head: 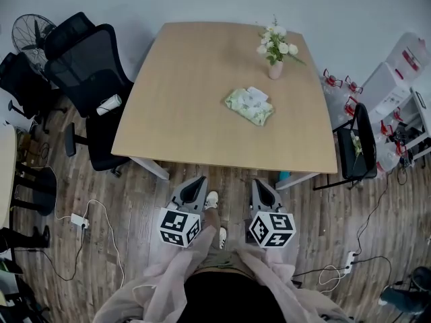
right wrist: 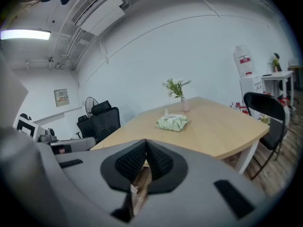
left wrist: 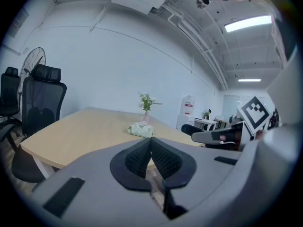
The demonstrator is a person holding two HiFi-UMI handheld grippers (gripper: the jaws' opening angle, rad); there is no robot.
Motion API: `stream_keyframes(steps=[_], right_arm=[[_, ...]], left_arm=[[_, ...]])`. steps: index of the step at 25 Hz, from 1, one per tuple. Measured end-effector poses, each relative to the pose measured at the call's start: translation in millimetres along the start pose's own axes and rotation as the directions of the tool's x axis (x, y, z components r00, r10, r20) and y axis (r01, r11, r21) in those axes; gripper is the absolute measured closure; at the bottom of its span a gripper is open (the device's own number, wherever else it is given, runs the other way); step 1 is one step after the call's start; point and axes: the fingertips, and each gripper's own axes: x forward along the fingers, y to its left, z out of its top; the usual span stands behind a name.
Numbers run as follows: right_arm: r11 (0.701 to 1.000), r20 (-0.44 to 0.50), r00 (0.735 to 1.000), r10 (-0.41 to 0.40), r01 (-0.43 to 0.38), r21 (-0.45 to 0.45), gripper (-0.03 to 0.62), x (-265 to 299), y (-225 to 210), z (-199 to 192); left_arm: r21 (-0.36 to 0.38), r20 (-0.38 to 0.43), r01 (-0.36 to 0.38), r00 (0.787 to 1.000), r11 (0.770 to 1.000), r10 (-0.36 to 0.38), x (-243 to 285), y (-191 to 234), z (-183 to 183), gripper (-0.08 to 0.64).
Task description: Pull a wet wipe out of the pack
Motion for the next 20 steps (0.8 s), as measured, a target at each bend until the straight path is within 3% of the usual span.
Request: stream_keyframes(steps=[20], right_arm=[[0.999,-0.002,0.999,-0.036,0.036,0.031,0.581,89.3,-49.1,43.6]], left_arm=[[0.004,-0.034,0.031,0.999,1.0,-0.031,104.5,38.0,25.5,0.549]])
